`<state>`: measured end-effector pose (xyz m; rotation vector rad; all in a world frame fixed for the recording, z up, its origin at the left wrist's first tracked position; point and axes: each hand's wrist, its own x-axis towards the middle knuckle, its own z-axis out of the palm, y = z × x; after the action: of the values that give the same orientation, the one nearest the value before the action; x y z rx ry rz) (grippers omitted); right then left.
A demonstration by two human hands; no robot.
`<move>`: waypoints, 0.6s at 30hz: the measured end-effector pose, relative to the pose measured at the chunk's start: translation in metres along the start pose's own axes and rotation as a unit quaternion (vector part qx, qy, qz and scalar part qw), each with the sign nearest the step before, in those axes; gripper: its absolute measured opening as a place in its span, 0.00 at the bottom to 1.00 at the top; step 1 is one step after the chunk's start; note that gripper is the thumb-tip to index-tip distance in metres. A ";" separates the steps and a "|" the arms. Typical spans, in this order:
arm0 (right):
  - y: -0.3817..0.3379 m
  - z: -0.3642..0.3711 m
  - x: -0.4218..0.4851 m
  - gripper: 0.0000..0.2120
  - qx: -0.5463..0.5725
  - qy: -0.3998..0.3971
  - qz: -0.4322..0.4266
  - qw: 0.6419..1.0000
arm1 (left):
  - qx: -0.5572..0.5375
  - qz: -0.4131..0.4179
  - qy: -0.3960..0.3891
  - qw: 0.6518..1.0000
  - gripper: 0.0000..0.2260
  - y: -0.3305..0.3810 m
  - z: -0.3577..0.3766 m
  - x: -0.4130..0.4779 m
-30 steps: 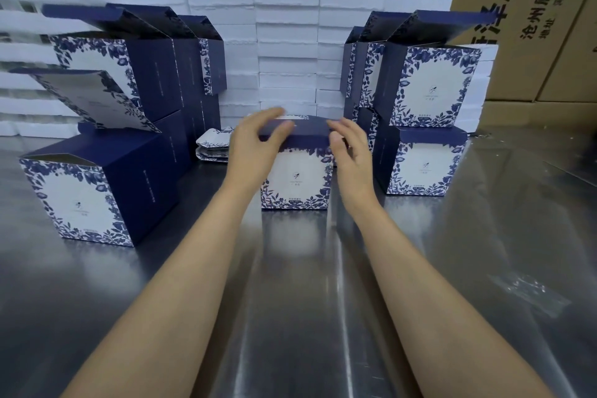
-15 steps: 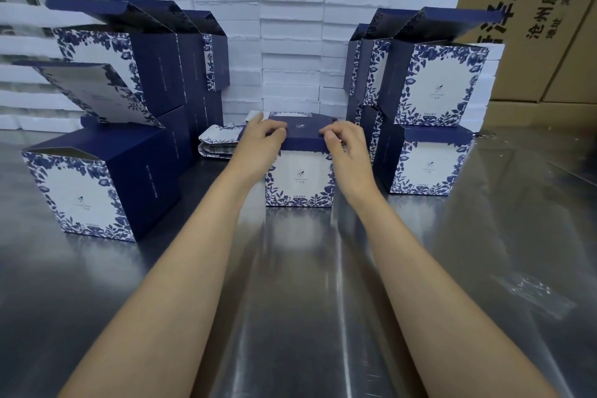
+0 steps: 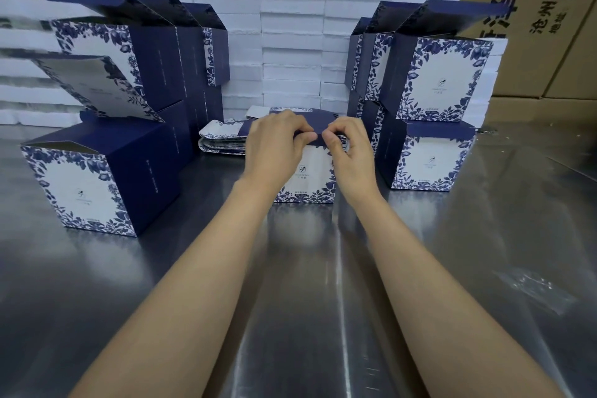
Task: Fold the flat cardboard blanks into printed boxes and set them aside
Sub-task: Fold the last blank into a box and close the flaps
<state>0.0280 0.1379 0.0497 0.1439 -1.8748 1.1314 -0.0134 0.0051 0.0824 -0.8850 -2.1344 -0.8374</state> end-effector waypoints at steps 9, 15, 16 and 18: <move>-0.007 -0.001 0.005 0.10 0.049 0.034 0.068 0.996 | -0.331 -0.277 -0.002 0.902 0.17 -0.017 -0.010 0.004; 0.001 0.006 0.002 0.10 0.102 -0.015 0.128 0.986 | -0.531 -0.370 -0.112 0.754 0.39 -0.014 0.003 -0.002; 0.002 0.008 0.001 0.10 0.099 -0.009 0.128 0.987 | -0.511 -0.374 -0.104 0.767 0.41 -0.013 0.005 -0.002; 0.003 0.011 -0.001 0.09 0.096 0.001 0.125 0.988 | -0.491 -0.382 -0.094 0.777 0.41 -0.013 0.009 -0.001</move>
<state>0.0194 0.1313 0.0453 0.0149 -1.8151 1.4820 -0.0256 0.0046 0.0729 -0.4932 -2.1570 -2.5195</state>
